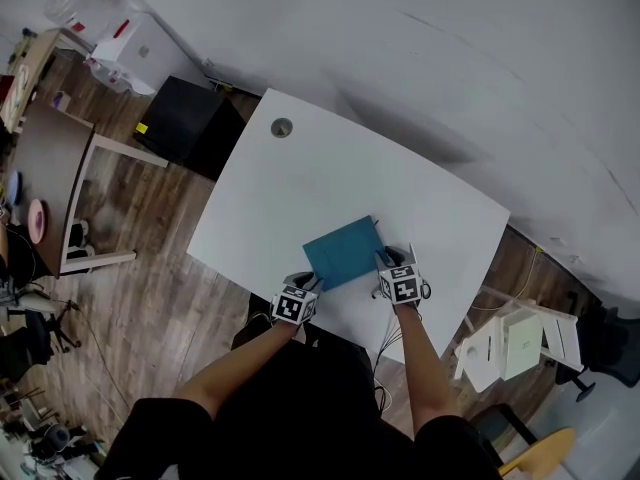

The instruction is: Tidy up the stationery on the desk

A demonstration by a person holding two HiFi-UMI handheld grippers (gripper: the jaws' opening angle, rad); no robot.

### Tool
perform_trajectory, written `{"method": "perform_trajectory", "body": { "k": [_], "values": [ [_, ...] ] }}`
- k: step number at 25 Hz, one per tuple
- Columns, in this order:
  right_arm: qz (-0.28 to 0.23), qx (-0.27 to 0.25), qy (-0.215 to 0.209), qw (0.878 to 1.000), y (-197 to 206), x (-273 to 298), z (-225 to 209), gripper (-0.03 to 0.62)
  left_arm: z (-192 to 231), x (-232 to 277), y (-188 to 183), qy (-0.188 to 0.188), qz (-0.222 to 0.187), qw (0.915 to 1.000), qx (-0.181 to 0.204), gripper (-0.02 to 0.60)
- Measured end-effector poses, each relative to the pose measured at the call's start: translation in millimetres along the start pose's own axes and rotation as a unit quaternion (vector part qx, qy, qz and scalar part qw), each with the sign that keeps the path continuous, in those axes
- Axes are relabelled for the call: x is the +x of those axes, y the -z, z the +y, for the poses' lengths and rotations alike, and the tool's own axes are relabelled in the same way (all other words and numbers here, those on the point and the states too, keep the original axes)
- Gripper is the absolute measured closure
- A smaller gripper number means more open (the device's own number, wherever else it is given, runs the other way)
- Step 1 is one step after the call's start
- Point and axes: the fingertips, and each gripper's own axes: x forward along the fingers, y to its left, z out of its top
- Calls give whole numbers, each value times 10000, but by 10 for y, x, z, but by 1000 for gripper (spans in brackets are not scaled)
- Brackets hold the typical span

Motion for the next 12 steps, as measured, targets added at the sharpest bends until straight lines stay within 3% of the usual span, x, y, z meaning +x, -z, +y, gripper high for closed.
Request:
{"method": "perform_trajectory", "body": {
  "k": [6, 12],
  "values": [
    [42, 2, 51, 10000, 51, 10, -3, 491, 34, 56, 66, -63, 99, 9992, -393, 445],
    [-13, 128, 74, 9999, 76, 1, 3, 491, 19, 89, 54, -107, 102, 9995, -284, 445]
  ]
}}
